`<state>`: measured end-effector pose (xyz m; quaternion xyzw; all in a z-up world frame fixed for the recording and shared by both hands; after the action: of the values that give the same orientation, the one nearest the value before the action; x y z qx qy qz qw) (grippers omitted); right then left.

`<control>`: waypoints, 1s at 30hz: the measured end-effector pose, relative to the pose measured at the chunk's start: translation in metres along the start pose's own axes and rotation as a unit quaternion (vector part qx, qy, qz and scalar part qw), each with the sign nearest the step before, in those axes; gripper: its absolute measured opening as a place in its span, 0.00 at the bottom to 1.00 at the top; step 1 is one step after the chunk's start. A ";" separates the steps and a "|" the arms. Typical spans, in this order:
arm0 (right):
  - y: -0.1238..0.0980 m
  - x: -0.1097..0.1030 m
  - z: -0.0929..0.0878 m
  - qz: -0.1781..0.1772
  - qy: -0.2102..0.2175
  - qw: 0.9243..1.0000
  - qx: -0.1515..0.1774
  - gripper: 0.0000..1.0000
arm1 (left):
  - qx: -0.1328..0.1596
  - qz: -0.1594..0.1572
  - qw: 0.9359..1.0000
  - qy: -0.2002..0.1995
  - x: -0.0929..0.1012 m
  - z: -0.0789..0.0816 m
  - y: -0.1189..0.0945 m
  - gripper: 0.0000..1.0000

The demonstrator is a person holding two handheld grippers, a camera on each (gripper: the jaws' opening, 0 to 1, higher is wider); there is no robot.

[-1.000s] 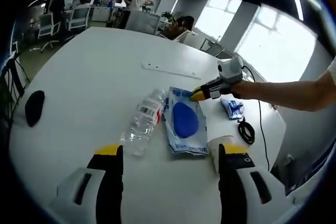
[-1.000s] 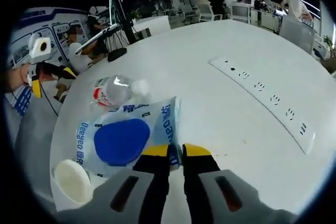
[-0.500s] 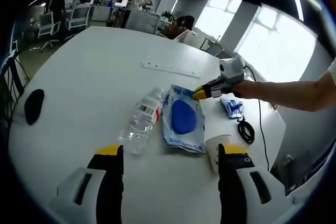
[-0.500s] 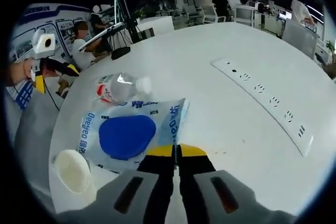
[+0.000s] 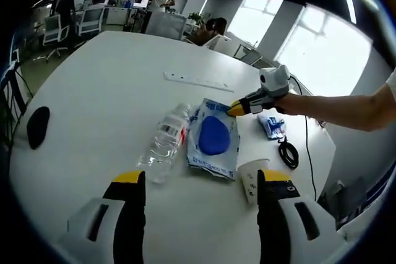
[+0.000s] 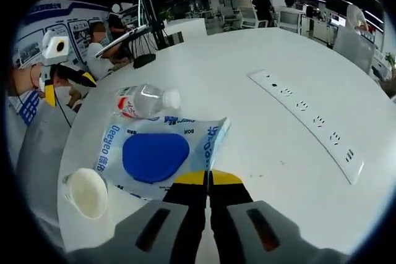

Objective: Arrange the tabletop items into an orderly group along one side of the table until the central work area is clear of visible clutter.

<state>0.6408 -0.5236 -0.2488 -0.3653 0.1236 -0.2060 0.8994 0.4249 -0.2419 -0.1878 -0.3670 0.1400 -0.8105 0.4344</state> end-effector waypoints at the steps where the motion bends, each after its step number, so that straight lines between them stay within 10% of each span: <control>1: -0.001 0.000 0.000 -0.001 -0.002 1.000 0.001 0.00 | -0.001 0.000 1.000 0.001 0.000 0.000 0.000 0.75; 30: -0.070 -0.012 0.020 -0.036 0.027 0.997 0.067 0.00 | -0.002 -0.029 0.999 0.019 0.015 0.009 0.014 0.74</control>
<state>0.6177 -0.5514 -0.1848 -0.3028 0.1207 -0.2558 0.9101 0.4341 -0.2615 -0.1820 -0.3565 0.1388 -0.8293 0.4072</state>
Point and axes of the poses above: the point that each gripper's makers call its tool centre point, and the gripper's own axes: y roughly forward along the fingers, x roughly to its right, z roughly out of its top, the point moved 10 cm from there along -y, roughly backward along the fingers, and after that the axes turned 8 degrees about -z, right-handed, at the moved point
